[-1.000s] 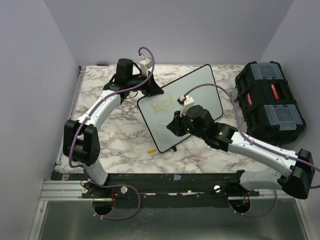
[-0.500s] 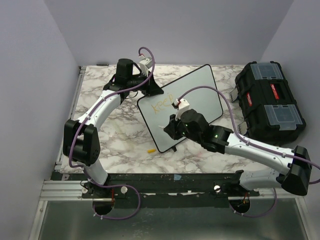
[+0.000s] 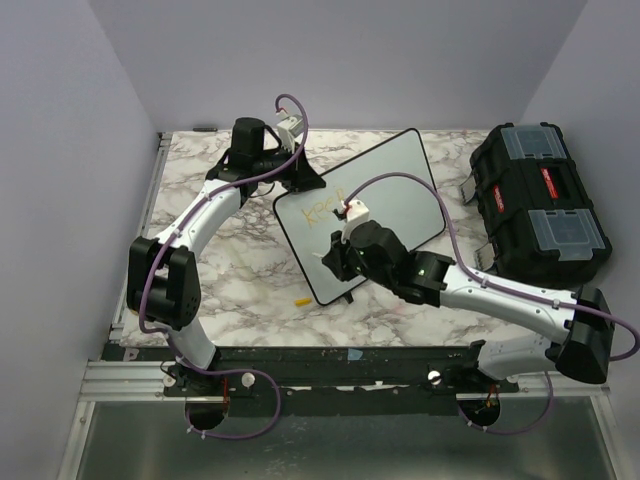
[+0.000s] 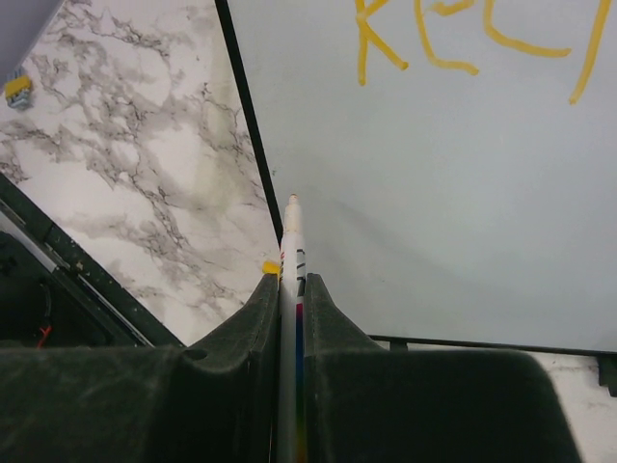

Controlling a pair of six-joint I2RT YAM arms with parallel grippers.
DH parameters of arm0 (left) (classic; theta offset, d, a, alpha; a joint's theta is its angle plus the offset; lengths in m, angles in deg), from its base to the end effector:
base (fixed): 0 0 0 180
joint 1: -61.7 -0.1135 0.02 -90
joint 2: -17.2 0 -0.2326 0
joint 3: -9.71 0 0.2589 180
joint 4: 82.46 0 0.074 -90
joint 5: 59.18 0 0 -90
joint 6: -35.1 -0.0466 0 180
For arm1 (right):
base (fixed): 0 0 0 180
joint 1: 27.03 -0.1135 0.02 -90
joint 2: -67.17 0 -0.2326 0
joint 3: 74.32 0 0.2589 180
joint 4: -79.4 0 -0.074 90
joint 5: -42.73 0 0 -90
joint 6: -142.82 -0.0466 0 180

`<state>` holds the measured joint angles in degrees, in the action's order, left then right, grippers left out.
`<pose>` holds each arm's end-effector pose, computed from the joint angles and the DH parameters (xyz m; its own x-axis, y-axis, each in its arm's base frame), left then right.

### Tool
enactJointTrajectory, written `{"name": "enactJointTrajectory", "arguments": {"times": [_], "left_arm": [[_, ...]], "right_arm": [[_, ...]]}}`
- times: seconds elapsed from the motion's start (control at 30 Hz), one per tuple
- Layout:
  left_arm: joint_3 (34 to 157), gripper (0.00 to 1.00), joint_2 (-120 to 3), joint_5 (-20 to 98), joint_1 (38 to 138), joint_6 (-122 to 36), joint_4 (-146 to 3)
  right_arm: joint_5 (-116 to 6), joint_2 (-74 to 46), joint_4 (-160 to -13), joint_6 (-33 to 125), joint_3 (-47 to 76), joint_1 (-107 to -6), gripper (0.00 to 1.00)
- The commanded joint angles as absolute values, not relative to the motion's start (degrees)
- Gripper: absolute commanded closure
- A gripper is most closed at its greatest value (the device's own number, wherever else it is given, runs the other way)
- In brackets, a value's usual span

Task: Write a sentence on the whiteboard

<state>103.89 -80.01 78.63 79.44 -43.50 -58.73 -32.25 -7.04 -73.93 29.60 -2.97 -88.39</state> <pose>0.3721 -0.1553 0.2832 -0.5854 0.0479 -0.8093 0.7335 0.4566 -0.5035 0.1634 0.2740 0.2657 -0.5087 -0.1370 -0.8500 -0.5865 0.7779 0.2257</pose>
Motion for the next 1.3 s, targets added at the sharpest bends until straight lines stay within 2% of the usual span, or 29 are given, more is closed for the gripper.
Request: {"name": "enactJointTrajectory", "arguments": {"times": [0.0, 0.6, 1.27], "left_arm": [[101.10, 1.00, -82.53, 78.89, 80.26, -51.38, -56.13], [99.97, 1.00, -81.81, 79.92, 79.98, -50.68, -57.43], [99.77, 1.00, -81.79, 80.51, 79.70, -50.32, -57.99]], "right_arm": [[-29.88, -8.17, -75.10, 30.99, -0.18, -89.01, 0.99], [-25.85, -18.29, -75.53, 31.37, 5.58, -89.80, 0.99], [-26.14, -16.73, -72.70, 27.85, 0.27, -90.57, 0.99]]}}
